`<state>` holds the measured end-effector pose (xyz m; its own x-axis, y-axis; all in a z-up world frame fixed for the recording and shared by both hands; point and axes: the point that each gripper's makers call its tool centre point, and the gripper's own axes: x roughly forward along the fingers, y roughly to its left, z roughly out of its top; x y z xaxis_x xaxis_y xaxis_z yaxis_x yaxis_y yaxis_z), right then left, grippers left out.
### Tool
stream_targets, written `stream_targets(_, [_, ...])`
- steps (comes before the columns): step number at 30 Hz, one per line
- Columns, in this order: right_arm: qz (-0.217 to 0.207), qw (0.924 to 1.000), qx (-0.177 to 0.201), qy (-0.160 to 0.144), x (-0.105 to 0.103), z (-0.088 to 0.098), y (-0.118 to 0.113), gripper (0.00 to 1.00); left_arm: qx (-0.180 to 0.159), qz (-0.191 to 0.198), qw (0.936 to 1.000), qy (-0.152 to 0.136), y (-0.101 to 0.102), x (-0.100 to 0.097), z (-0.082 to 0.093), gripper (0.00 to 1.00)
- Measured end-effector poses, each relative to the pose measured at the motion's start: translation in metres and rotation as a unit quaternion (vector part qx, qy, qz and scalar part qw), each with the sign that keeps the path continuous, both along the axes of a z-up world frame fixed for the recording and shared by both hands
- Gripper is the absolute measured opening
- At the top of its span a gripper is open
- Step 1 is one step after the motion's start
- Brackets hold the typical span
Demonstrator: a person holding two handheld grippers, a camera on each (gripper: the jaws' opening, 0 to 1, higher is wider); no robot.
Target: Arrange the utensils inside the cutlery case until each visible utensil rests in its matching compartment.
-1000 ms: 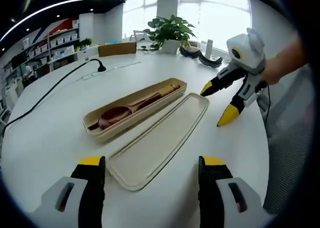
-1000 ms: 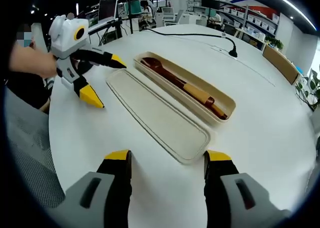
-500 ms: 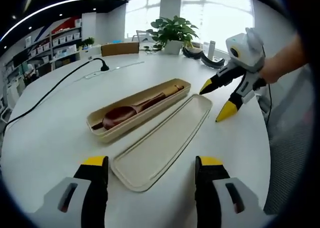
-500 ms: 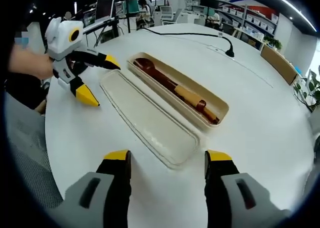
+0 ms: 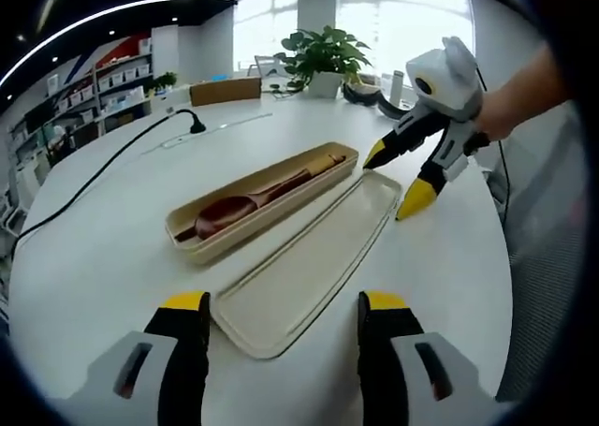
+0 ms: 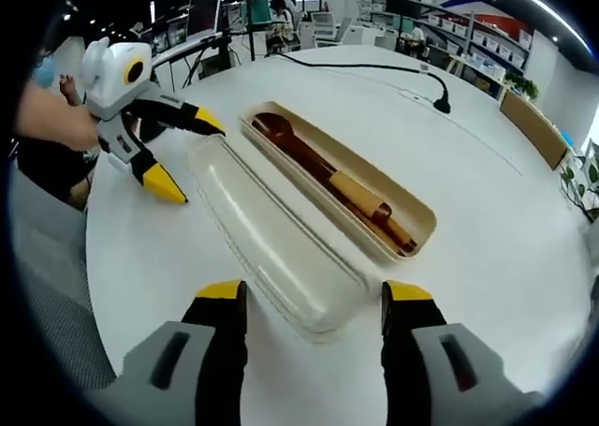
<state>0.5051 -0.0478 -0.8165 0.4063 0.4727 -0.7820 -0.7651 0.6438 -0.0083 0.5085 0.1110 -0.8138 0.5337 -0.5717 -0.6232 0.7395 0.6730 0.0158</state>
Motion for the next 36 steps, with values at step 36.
stream_targets(36, [-0.010, 0.9994, -0.018, 0.029, -0.084, -0.001, -0.005, 0.59, 0.015, -0.056, 0.9981, 0.020, -0.003, -0.074, -0.003, 0.52])
